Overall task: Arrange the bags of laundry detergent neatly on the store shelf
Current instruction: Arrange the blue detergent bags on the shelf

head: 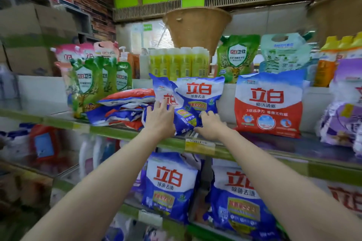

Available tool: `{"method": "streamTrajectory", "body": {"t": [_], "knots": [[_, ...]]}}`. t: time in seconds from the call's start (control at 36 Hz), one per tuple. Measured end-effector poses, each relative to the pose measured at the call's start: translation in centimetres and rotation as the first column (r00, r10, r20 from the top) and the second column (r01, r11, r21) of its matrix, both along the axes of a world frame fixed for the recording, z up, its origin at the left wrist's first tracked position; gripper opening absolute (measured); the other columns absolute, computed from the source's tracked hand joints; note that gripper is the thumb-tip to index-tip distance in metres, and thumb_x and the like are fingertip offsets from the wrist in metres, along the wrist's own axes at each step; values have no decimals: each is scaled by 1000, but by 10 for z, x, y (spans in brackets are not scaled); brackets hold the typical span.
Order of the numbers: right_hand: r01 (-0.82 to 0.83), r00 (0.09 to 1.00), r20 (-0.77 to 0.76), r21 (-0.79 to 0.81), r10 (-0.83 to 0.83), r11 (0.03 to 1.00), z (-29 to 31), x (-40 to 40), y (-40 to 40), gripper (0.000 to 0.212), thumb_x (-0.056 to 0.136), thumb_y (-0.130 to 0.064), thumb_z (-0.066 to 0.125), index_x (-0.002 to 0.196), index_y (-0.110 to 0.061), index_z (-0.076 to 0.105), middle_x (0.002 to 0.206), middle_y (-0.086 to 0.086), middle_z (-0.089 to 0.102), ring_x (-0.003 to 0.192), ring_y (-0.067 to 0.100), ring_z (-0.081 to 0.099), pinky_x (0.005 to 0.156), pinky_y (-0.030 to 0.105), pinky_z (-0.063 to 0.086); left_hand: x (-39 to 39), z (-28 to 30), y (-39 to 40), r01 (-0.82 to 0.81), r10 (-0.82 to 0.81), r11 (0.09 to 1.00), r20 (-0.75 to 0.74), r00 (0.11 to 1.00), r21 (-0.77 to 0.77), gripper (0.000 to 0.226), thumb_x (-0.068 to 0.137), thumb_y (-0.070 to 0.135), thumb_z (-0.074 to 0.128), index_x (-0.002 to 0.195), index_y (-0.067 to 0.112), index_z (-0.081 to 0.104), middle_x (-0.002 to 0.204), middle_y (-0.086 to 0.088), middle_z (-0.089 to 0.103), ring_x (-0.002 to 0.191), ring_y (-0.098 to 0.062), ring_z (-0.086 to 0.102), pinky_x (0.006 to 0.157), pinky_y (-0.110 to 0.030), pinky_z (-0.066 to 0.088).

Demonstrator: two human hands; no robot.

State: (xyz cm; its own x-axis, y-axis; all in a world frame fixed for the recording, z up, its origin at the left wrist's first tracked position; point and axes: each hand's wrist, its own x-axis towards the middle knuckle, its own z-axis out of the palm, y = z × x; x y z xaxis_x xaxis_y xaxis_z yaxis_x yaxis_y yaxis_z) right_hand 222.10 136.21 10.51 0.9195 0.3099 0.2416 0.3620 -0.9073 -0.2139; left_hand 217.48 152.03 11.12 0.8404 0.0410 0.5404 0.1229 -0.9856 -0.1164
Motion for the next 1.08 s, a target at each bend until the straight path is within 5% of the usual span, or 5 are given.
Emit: {"method": "streamTrajectory", "body": {"t": [0.36,0.5,0.75,0.89,1.08], "knots": [[21,1000,2,-32,-21,999,-14,-59,7,59,94,-45,48,139,-12,29,145,13,30,136,33,25,109,54,29,-51,-29,11,-88,62,979,-141,988,-183,43,87,28,52,124,7,45,131,-15,42,125,-34,38,99,-44,37],[5,1000,6,-5,-5,1000,-9,-43,1,57,95,-44,47,139,-12,30,144,13,30,135,32,25,109,53,30,-36,-13,4,-64,18,917,-119,993,-393,46,93,36,49,121,-1,50,126,-18,51,120,-34,46,96,-39,39],[-11,1000,9,22,11,1000,10,12,-24,53,94,-46,47,138,-18,35,142,13,32,134,32,28,109,50,31,26,11,-14,-60,-51,547,-105,993,-835,54,94,41,52,124,-4,50,125,-17,57,116,-31,53,91,-35,45],[-19,1000,-20,97,21,995,11,38,-33,59,95,-43,47,143,-16,28,146,16,29,134,32,32,110,46,33,64,6,-23,-58,29,376,-51,998,-925,90,78,51,68,140,-3,31,139,-18,43,122,-33,50,101,-40,45],[-56,995,-64,249,74,967,17,62,-46,59,97,-39,47,145,-9,29,148,16,32,135,29,36,106,32,32,69,3,-32,111,135,134,129,982,-985,56,84,9,61,134,-3,37,134,-18,48,123,-36,49,100,-38,44]]}}
